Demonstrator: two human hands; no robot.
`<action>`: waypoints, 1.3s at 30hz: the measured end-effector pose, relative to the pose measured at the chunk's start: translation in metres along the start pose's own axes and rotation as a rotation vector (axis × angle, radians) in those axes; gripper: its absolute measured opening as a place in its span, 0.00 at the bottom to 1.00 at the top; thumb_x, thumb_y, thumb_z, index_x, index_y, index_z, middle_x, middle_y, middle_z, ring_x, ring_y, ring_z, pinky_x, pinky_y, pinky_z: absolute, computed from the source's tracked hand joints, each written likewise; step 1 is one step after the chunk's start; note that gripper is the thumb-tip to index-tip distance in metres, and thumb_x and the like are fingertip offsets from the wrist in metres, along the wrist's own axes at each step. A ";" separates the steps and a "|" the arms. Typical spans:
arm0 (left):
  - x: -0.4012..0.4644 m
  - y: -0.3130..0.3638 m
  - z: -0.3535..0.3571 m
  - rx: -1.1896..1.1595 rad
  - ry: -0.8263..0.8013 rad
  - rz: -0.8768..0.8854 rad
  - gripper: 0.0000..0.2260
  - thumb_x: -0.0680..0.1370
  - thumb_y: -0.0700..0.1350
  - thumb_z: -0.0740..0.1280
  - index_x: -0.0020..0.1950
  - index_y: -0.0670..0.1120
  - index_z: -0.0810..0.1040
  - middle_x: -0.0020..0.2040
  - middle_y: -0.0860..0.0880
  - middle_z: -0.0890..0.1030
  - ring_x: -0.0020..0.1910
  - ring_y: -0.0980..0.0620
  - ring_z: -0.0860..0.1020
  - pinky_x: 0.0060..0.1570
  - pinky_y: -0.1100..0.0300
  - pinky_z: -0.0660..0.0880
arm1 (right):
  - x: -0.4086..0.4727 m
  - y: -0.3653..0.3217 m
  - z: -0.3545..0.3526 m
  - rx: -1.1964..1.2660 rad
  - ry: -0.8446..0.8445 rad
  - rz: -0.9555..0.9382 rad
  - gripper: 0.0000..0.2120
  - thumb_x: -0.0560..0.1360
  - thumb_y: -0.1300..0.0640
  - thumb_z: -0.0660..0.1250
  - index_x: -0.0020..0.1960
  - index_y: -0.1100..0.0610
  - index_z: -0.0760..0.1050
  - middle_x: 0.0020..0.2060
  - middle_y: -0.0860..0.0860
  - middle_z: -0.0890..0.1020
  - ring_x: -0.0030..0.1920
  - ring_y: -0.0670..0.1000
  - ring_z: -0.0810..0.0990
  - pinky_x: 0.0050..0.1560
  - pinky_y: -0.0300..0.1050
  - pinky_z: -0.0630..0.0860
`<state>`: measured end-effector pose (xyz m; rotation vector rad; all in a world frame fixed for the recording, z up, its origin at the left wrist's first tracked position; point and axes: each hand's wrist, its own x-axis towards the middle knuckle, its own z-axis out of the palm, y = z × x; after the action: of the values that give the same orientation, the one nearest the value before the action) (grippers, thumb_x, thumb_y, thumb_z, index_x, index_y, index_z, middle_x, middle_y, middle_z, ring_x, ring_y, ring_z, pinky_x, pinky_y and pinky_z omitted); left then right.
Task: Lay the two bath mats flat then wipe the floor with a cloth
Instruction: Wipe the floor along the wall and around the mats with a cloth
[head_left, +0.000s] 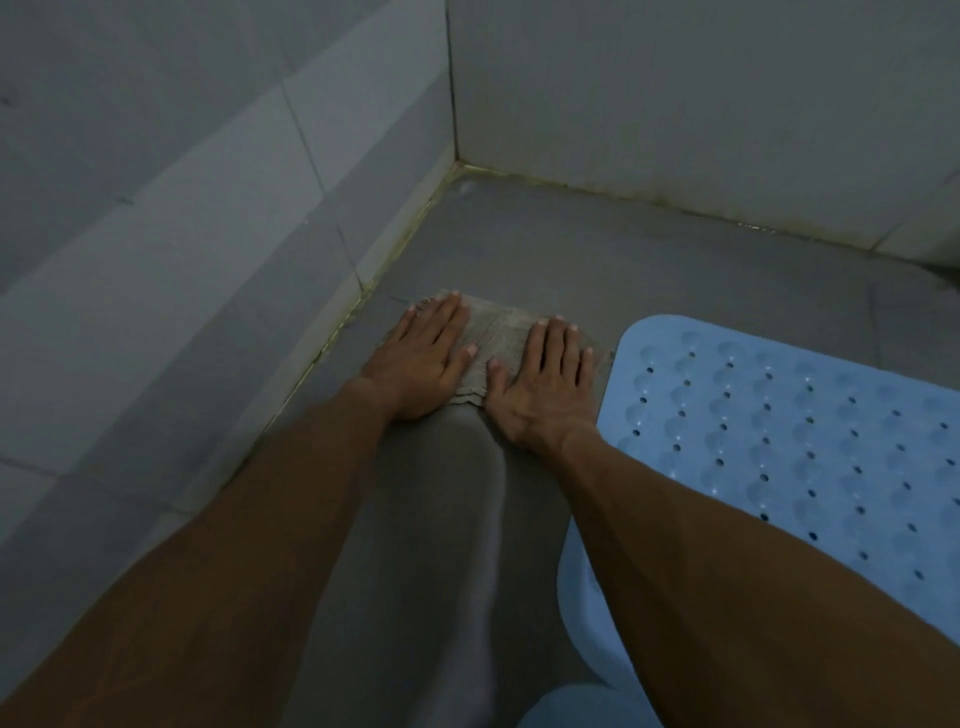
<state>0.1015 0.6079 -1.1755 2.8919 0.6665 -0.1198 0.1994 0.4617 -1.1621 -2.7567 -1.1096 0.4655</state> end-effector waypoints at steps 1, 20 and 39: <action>0.001 -0.001 -0.001 0.015 0.001 -0.002 0.28 0.83 0.58 0.41 0.80 0.46 0.42 0.81 0.49 0.41 0.79 0.53 0.40 0.77 0.51 0.40 | 0.001 -0.001 -0.002 0.008 -0.013 -0.003 0.38 0.80 0.37 0.40 0.79 0.59 0.34 0.79 0.56 0.35 0.78 0.56 0.32 0.77 0.57 0.34; 0.027 -0.007 -0.005 0.080 0.023 -0.021 0.28 0.83 0.56 0.44 0.80 0.44 0.51 0.80 0.46 0.50 0.79 0.49 0.48 0.77 0.49 0.49 | 0.021 -0.004 0.004 0.208 0.131 -0.007 0.39 0.77 0.41 0.57 0.78 0.65 0.57 0.78 0.62 0.56 0.79 0.61 0.54 0.76 0.59 0.44; 0.143 -0.024 -0.026 0.071 0.039 -0.001 0.28 0.83 0.56 0.45 0.80 0.44 0.48 0.81 0.47 0.48 0.80 0.49 0.45 0.78 0.49 0.47 | 0.135 0.015 -0.031 0.135 0.032 -0.023 0.39 0.80 0.38 0.47 0.80 0.61 0.40 0.80 0.58 0.40 0.79 0.57 0.35 0.76 0.57 0.32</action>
<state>0.2200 0.6946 -1.1702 2.9692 0.6837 -0.0898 0.3112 0.5437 -1.1680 -2.6232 -1.0609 0.4737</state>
